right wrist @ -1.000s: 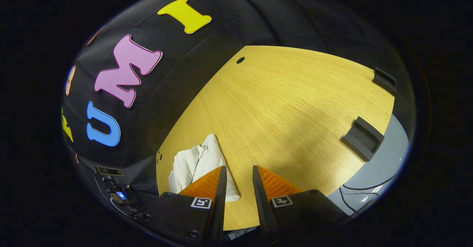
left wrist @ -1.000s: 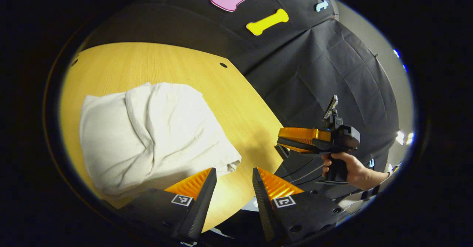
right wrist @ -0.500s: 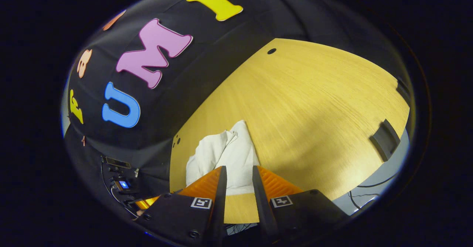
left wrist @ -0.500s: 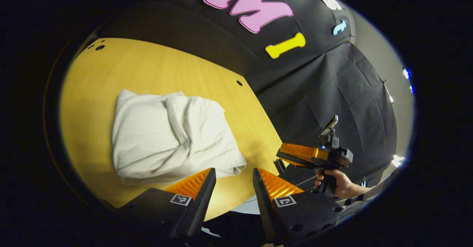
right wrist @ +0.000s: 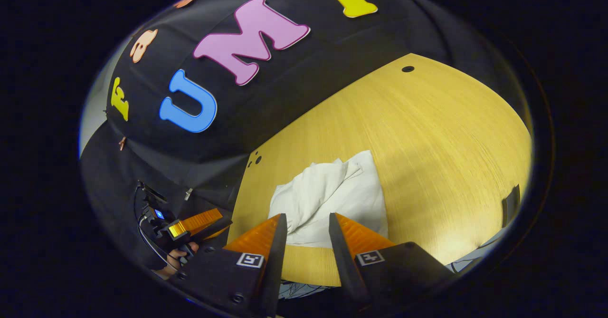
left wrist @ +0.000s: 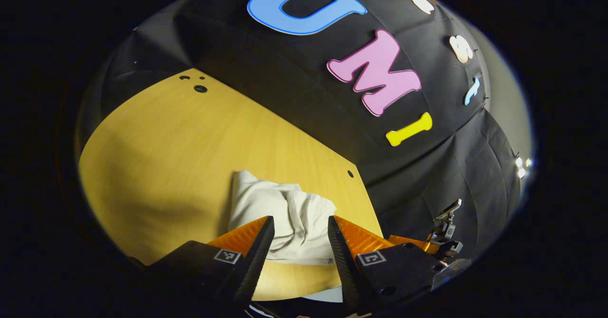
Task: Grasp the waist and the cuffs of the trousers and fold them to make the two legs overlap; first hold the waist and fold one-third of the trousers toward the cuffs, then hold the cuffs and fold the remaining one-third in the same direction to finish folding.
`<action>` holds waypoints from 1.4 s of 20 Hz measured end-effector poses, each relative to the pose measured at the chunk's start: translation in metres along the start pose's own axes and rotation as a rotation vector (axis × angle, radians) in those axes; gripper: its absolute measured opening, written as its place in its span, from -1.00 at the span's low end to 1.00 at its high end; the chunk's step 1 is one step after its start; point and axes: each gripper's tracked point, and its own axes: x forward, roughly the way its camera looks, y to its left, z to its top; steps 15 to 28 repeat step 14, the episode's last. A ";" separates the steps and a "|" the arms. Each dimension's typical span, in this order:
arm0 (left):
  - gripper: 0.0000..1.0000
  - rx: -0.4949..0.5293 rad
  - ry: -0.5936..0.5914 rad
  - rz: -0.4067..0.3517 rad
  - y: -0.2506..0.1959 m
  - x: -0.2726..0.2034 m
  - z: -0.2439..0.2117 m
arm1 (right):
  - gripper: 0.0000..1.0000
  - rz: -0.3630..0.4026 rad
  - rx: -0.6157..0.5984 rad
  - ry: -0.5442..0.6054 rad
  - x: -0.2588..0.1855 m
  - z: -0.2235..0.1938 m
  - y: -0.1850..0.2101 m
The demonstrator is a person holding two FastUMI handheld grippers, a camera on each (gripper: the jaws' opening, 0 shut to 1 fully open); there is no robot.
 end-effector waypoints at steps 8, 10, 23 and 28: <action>0.75 0.013 -0.031 0.187 0.035 -0.007 -0.005 | 0.52 0.033 -0.002 0.087 0.028 -0.023 0.023; 0.77 -0.003 -0.021 0.181 0.031 -0.012 -0.015 | 0.56 0.042 0.000 0.111 0.033 -0.029 0.029; 0.77 -0.006 0.012 0.177 0.034 -0.015 -0.029 | 0.73 0.025 -0.014 0.128 0.041 -0.036 0.032; 0.77 -0.006 0.012 0.177 0.034 -0.015 -0.029 | 0.73 0.025 -0.014 0.128 0.041 -0.036 0.032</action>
